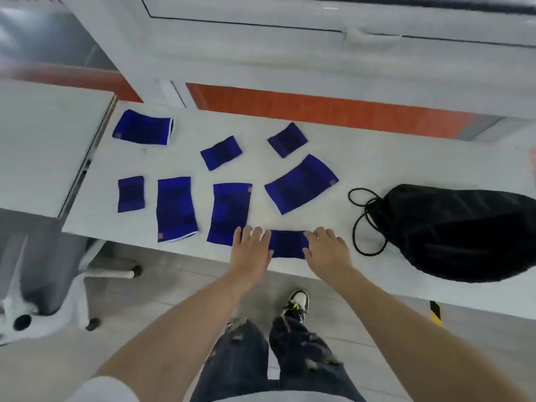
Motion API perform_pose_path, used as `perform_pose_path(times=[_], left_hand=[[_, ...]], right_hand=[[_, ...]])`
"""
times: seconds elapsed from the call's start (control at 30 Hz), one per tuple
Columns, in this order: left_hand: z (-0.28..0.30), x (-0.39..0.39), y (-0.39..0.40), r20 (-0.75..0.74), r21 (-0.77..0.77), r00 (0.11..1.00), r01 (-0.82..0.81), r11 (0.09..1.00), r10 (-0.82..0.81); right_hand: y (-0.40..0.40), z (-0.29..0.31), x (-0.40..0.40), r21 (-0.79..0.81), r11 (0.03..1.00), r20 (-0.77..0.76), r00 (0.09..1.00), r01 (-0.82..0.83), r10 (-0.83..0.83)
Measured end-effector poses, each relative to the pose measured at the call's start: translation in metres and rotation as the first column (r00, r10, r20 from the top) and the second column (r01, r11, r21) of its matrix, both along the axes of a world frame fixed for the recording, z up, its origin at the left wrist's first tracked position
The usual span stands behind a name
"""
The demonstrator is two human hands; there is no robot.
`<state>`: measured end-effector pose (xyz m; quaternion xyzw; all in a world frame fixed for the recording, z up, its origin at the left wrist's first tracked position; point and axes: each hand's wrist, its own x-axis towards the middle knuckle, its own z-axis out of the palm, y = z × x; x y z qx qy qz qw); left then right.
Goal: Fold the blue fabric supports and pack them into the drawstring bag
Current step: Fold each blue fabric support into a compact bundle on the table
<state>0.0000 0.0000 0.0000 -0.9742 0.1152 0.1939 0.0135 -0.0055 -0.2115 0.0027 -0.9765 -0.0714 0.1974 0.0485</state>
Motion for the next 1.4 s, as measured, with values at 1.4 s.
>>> perform_pose_path(times=[1.4], left_hand=[[0.036, 0.203, 0.139, -0.356, -0.626, 0.639, -0.705, 0.333, 0.682]], right_hand=[[0.146, 0.031, 0.233, 0.574, 0.771, -0.053, 0.952, 0.277, -0.302]])
